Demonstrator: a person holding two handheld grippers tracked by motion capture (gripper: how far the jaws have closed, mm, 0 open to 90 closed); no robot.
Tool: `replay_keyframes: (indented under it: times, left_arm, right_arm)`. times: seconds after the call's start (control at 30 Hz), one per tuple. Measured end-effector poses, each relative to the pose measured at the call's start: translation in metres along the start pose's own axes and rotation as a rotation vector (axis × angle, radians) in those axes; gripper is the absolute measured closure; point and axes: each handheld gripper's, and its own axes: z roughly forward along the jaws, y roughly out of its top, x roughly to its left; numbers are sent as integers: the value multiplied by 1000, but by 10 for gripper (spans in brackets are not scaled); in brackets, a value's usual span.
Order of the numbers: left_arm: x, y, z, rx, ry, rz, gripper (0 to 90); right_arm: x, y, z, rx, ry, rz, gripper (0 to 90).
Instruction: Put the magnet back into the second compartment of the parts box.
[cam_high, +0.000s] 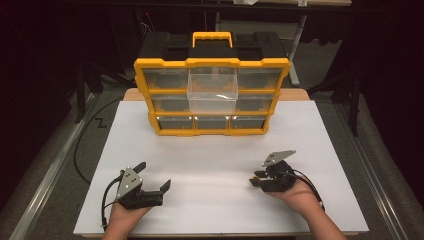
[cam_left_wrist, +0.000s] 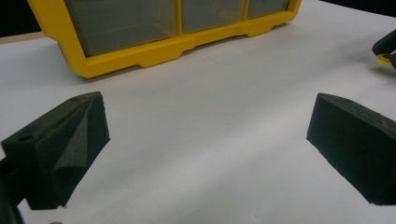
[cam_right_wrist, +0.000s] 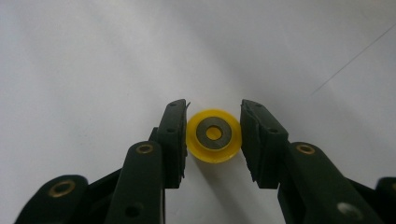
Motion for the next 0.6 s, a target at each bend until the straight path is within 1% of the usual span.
replay_keyframes:
  times: [0.03,0.07,0.1,0.13,0.2,0.3,0.37,0.4,0.43,0.53,0.6]
  left_arm:
    - [0,0,0,0,0,3,3]
    - [-1,0,0,2,-1,3,3]
    - [-2,0,0,2,-1,10,3]
    - [-2,0,0,2,-1,10,3]
    - [-3,0,0,7,-3,16,3]
    - [-3,0,-1,1,1,8,3]
    - [-3,1,-1,-3,0,7,3]
    - [-3,1,0,-2,-2,7,3]
    - [-3,0,0,-2,-1,6,3]
    - [-3,0,1,4,-8,11,3]
    - [-4,0,1,-2,-12,18,3]
  right_arm:
    - [0,2,-2,22,1,-3,643]
    - [0,2,-2,22,1,-3,643]
    - [0,4,-3,43,-1,-8,643]
    - [0,4,-3,43,-1,-8,643]
    - [-1,5,-5,61,-2,-14,643]
    - [-2,7,-7,89,6,-20,643]
    - [-2,8,-9,106,2,-31,643]
    - [-3,9,-11,117,12,-33,643]
    - [-3,9,-11,117,12,-33,643]
    - [-4,10,-13,135,20,-36,643]
    - [-4,11,-13,161,21,-46,643]
